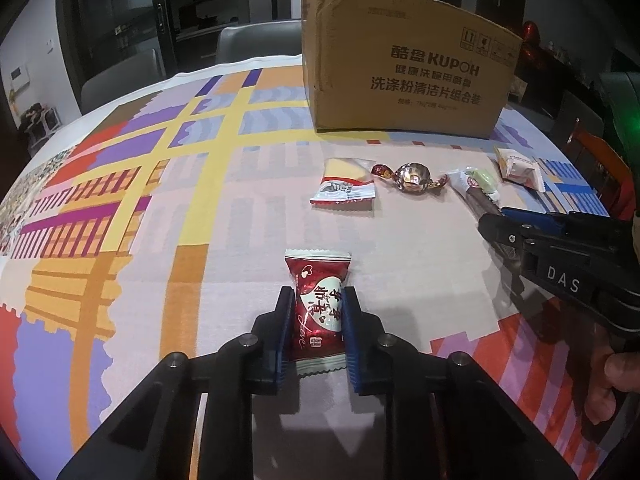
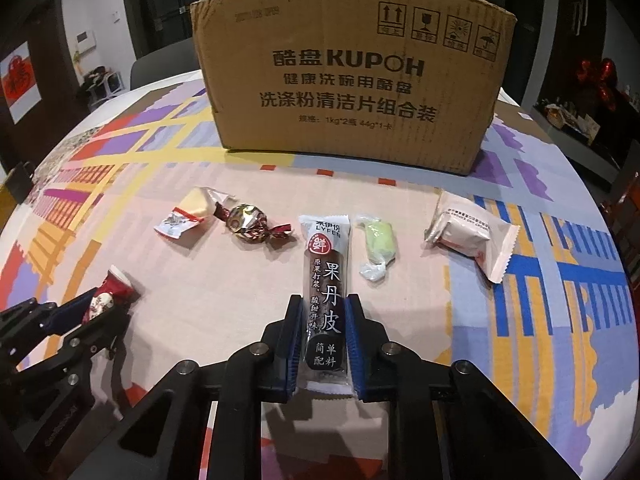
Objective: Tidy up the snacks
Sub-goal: 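Lift both held snacks and carry them over the box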
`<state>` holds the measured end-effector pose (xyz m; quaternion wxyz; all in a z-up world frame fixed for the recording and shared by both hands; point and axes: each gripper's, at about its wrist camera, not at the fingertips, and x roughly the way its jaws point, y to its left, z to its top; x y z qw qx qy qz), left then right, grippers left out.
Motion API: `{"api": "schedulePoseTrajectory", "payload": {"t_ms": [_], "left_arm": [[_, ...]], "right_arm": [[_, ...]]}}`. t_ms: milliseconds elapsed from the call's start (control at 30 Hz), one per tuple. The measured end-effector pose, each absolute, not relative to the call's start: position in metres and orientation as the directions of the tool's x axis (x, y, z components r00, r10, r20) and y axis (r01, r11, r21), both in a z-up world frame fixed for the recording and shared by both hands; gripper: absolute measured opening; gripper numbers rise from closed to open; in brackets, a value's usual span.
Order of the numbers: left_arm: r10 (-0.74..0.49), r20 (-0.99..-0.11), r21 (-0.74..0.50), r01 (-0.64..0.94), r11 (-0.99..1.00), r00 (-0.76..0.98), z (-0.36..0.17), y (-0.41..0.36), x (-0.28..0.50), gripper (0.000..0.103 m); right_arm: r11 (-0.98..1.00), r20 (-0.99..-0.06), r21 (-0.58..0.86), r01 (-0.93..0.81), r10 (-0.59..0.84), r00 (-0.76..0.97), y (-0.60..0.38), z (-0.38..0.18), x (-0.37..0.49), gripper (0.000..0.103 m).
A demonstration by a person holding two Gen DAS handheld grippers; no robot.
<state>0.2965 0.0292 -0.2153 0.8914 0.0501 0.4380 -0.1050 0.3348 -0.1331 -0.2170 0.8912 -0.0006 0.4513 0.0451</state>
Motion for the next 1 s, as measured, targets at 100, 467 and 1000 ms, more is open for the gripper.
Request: {"api": "schedulePoseTrajectory", "payload": {"t_ms": [100, 467, 1000], "left_arm": [[-0.142, -0.792, -0.008, 0.222, 0.975, 0.593, -0.215, 0.030, 0.296, 0.022], [-0.126, -0.776, 0.005, 0.205, 0.979, 0.618, -0.201, 0.027, 0.293, 0.022], [-0.123, -0.748, -0.007, 0.177, 0.984, 0.653, -0.169, 0.024, 0.291, 0.022]], "right_arm": [[0.996, -0.804, 0.044, -0.082, 0.085, 0.588, -0.132, -0.216, 0.334, 0.021], [0.994, -0.781, 0.078, -0.082, 0.112, 0.614, -0.137, -0.200, 0.329, 0.020], [0.990, -0.737, 0.100, -0.096, 0.138, 0.662, -0.143, -0.163, 0.322, 0.019]]}}
